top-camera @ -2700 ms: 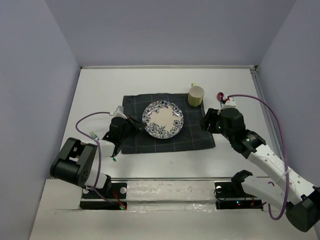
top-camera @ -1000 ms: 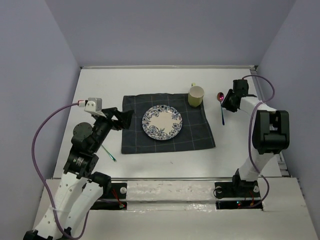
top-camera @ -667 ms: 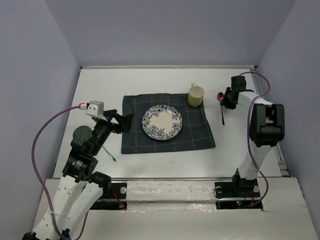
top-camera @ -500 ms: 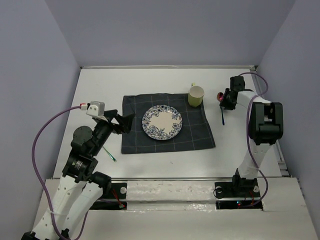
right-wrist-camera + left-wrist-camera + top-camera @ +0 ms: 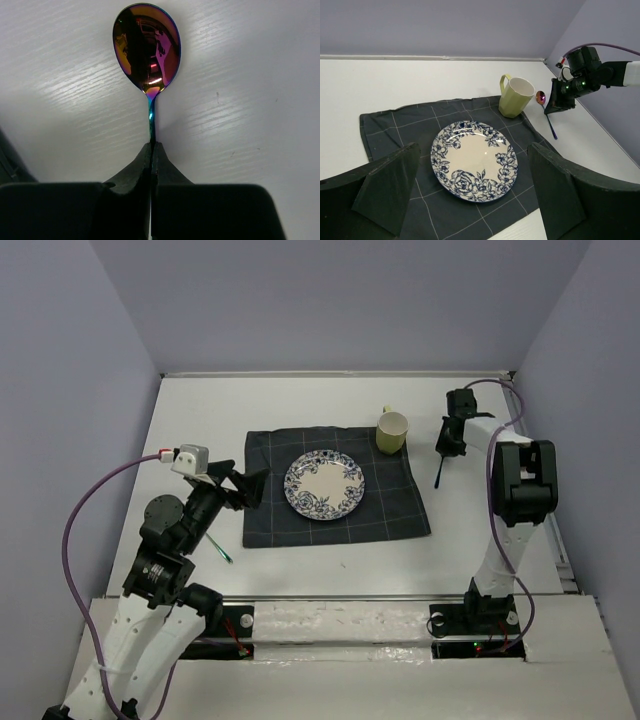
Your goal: Set the dinner table for one person
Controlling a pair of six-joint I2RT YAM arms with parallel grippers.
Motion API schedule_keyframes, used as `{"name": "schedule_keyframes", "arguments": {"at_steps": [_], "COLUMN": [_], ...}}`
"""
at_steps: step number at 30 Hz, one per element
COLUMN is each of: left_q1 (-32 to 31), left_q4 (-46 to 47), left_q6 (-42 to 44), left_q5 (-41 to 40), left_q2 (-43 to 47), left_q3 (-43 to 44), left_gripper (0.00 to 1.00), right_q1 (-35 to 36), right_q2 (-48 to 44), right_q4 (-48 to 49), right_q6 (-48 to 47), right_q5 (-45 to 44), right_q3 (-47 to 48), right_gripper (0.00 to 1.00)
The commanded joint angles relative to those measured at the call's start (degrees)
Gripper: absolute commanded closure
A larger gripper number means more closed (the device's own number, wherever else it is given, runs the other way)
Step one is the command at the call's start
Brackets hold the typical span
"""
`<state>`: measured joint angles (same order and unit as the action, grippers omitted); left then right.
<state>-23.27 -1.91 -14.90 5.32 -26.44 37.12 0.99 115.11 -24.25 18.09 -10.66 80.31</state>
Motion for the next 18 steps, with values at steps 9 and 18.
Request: {"name": "schedule_keyframes", "arguments": {"at_steps": [9,18], "left_q1": [-0.2,0.33], "left_q4": [0.86,0.86], "left_q6": [1.36,0.92], "left_q5": [-1.36,-1.72], "left_q2": [-0.55,-1.6], "left_q3": [-0.03,0.05], "left_gripper": [0.01,0.01], "right_q1": [10.77,26.94], "right_q2": [-29.73,-43.65], "right_q4": [-0.8,3.24], "right_q6": [0.63,8.8], "right_q5": [-3.23,4.23], "right_q3": [-16.31,-31.62], "right_gripper": [1.0,1.0]}}
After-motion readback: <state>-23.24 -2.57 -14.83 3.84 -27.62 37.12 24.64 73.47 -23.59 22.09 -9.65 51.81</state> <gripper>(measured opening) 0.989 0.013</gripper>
